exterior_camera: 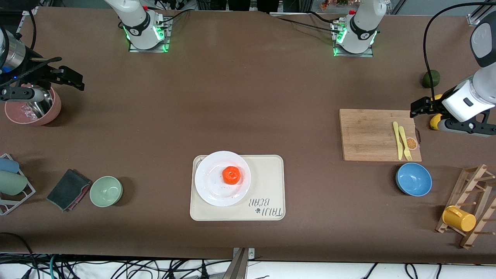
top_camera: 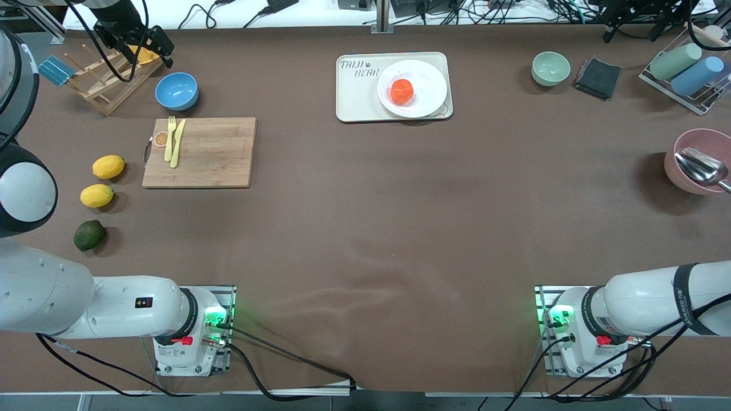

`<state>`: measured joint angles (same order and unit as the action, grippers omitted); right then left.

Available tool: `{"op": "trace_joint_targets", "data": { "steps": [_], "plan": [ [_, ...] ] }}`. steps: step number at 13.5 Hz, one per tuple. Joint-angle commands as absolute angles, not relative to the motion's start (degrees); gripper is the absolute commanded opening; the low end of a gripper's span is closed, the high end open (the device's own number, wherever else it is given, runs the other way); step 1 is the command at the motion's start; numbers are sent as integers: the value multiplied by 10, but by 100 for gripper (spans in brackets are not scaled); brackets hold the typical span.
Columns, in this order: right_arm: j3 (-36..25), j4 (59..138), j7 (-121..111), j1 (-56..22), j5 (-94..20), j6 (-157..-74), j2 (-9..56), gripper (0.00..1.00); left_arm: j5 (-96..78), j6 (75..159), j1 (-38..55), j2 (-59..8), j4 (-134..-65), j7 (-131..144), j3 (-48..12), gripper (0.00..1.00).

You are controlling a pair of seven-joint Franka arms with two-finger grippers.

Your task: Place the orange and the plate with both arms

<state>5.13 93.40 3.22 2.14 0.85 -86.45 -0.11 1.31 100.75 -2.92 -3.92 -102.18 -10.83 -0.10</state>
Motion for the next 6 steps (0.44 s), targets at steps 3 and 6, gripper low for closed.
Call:
{"op": "trace_joint_targets", "data": {
  "steps": [3,6],
  "plan": [
    [52,925,36,25,15,-851,-10,100,17,1004,-32,-38,-1019,-114,-4,100],
    [51,925,34,25,15,-851,-10,100,17,1005,-33,-38,-1017,-115,-4,100]
  ]
}}
